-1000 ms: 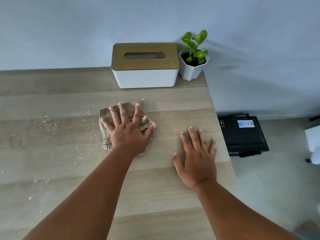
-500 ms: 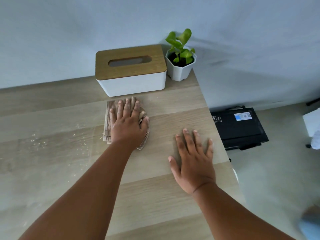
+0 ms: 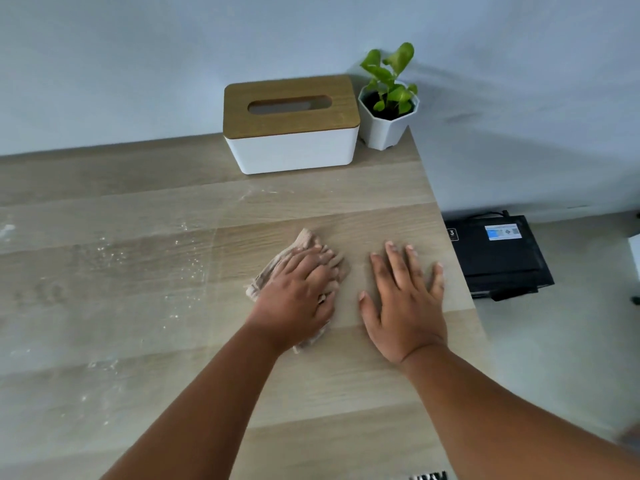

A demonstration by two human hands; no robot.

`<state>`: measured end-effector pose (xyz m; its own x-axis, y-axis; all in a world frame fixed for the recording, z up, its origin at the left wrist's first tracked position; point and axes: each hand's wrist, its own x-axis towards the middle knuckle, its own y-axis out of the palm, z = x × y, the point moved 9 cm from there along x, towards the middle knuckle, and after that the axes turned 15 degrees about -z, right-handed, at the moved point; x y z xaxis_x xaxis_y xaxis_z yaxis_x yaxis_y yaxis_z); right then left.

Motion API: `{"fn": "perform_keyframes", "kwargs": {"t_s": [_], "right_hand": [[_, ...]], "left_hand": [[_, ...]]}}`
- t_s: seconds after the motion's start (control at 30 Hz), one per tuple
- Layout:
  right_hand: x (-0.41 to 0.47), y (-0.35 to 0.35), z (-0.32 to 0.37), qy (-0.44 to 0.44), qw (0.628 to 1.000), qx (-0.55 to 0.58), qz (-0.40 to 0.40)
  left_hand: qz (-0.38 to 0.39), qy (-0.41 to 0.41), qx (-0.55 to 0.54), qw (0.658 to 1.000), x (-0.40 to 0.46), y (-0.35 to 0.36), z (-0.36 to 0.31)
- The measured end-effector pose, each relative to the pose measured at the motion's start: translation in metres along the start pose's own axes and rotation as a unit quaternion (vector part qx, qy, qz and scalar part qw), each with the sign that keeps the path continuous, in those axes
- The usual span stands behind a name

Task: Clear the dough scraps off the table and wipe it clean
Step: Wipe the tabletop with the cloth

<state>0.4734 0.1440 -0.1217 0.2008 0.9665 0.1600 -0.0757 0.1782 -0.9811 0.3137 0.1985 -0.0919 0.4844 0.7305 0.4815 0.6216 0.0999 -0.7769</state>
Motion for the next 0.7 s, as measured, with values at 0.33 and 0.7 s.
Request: {"fn": "perform_keyframes", "kwargs": {"t_s": [0.33, 0.7], "right_hand": [[-0.001, 0.002, -0.001, 0.000, 1.000, 0.015, 0.008], [0.000, 0.002, -0.001, 0.003, 1.000, 0.022, -0.002]], "left_hand": [[0.077, -0.284, 0.219, 0.930, 0.012, -0.006, 0.108], [0.066, -0.314, 0.224, 0.920, 0.073, 0.037, 0.095]]}}
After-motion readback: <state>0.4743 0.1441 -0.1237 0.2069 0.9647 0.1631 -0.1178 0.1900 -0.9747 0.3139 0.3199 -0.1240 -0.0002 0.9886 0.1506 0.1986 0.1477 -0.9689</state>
